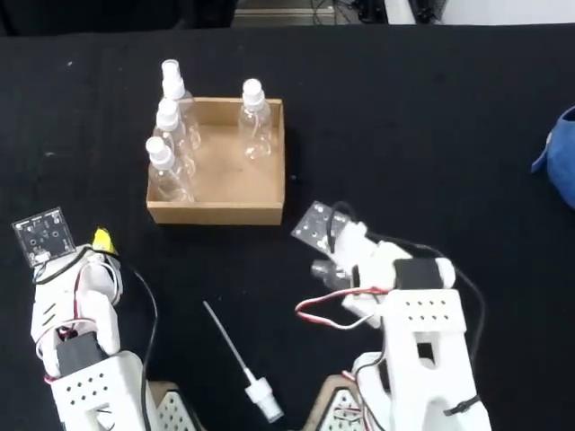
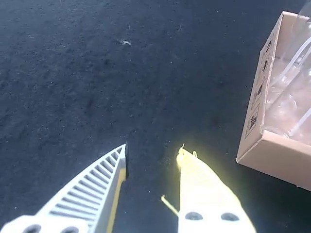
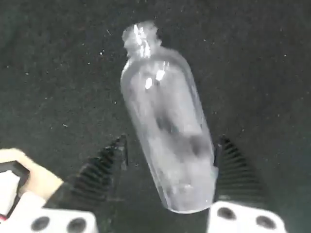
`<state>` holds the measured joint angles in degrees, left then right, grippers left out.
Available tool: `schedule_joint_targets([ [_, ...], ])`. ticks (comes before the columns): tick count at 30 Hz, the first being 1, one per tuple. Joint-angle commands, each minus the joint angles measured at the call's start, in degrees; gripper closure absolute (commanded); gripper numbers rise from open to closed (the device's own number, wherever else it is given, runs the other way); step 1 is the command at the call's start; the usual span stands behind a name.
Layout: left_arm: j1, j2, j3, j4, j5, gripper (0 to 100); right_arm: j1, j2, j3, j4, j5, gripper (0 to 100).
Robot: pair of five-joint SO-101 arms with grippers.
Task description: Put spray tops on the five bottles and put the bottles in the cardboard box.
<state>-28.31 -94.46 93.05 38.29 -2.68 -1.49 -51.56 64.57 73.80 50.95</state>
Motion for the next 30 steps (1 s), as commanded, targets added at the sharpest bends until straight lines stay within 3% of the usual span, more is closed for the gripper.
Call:
schedule_joint_targets([
  [1,-0.13,-0.7,-0.4,-1.32,-0.09,97,-0.79,4.18,-2.42,-0.53,-0.44,76.8],
  [7,-0.13,-0.7,-0.4,-1.14,-0.09,97,-1.41,19.38,-10.77,-0.26,-0.35,67.8],
  [13,-0.4,-0.7,-0.4,-1.05,-0.26,97,-0.97,27.21,-14.99,-0.44,1.49,68.8],
  [20,-0.22,-0.7,-0.4,-1.05,-0.44,97,7.38,28.35,-12.53,-2.11,4.92,68.6],
  [26,-0.22,-0.7,-0.4,-1.05,-0.44,97,8.18,28.09,-6.37,-3.52,9.23,68.8],
  [30,-0.13,-0.7,-0.4,-1.05,-0.44,97,8.09,28.09,-5.14,-10.02,9.41,77.7],
])
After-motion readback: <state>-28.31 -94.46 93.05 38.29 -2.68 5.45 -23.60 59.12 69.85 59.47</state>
